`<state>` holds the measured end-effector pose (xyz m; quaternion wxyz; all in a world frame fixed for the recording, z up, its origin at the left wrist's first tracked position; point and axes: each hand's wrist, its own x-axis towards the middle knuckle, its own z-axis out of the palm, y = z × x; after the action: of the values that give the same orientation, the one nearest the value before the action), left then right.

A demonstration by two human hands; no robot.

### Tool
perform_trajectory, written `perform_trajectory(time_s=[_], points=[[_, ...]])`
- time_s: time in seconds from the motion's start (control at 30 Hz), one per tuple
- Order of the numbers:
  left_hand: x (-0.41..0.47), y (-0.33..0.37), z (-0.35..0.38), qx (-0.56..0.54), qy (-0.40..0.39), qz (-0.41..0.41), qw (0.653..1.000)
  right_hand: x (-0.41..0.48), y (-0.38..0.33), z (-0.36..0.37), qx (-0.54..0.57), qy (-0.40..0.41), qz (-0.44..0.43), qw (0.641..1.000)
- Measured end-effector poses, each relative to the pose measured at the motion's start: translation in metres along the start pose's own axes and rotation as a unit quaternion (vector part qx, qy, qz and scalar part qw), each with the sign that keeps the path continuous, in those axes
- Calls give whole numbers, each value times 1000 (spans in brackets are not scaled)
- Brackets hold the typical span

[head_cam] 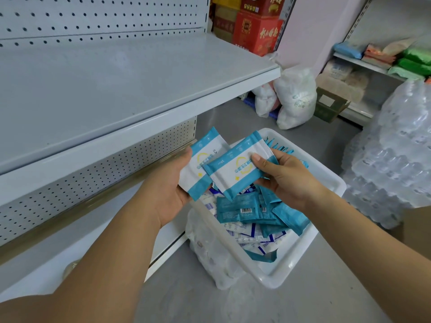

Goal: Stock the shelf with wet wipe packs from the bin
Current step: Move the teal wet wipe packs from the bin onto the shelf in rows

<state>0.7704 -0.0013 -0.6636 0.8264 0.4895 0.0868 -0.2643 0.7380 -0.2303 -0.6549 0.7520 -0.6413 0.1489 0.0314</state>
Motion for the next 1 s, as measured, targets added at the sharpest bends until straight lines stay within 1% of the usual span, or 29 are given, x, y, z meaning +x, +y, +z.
perform_trajectory(time_s=[0.2,0.3,0.5,0.57,0.67,0.7,0.77,0.83,0.9,0.93,1.0], points=[[-4,4,-4,2,22,13,1000,-3,3,3,-23,-29,1,999],[-6,4,-5,11,12,11,1000,-4,2,8,-27,-39,0,999],[-10,3,-5,38,-26,8,999,4,-5,21,-29,-14,-35,999],[-11,3,-3,62,-42,3,997,6,-7,27,-24,-6,-44,999],[-12,3,-3,110,-62,-6,992,6,-9,38,-54,7,-65,996],[-12,3,-3,124,-64,-6,990,6,-9,42,-65,11,-74,995],[-13,2,-4,140,-44,6,989,6,-9,49,-79,22,-90,993],[-14,4,-5,136,-21,29,990,6,-11,57,-86,40,-108,990],[-16,8,-4,102,-14,50,993,6,-16,61,-89,48,-121,987],[-17,12,-5,76,-13,63,995,6,-21,64,-95,36,-123,987],[-18,19,-5,30,-12,86,996,2,-31,71,-105,-16,-123,987]])
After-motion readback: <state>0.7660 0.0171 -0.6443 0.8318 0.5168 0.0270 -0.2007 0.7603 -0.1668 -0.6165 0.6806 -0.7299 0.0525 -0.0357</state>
